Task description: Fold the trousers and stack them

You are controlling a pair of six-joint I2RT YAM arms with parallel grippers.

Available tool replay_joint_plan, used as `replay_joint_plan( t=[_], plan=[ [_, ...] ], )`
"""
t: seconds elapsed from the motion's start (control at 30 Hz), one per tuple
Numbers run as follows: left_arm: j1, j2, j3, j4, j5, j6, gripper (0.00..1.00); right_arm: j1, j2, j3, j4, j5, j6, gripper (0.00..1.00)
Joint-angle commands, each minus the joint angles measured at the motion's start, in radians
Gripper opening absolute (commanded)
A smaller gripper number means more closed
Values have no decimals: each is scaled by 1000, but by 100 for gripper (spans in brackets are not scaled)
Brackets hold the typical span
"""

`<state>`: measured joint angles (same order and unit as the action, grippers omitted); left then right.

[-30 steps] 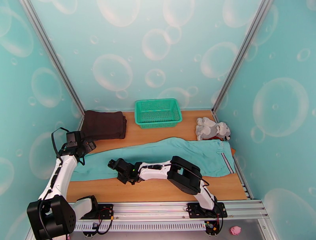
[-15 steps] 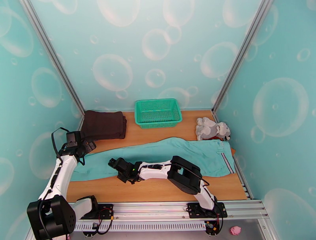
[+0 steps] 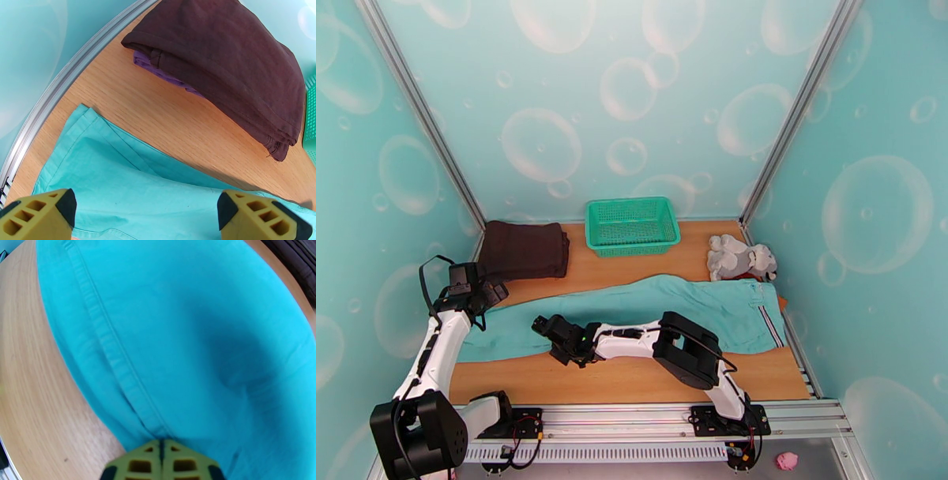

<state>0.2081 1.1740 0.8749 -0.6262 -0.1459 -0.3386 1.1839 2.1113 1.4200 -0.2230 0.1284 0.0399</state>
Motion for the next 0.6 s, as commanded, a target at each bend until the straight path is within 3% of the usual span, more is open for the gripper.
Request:
replay_joint_plan(
  t=[0.0,0.23,0.57],
  plan=[
    [-12,-13,-8,20,21,13,99,0,-26,16,-2,-8,-11,10],
    [-14,-13,-8,20,23,15,99,-5,-21,21,-3,-36,-15,23],
    [-16,-11,-8,19,22,15,99,-21,-21,23,28,-105,-18,29]
  ],
)
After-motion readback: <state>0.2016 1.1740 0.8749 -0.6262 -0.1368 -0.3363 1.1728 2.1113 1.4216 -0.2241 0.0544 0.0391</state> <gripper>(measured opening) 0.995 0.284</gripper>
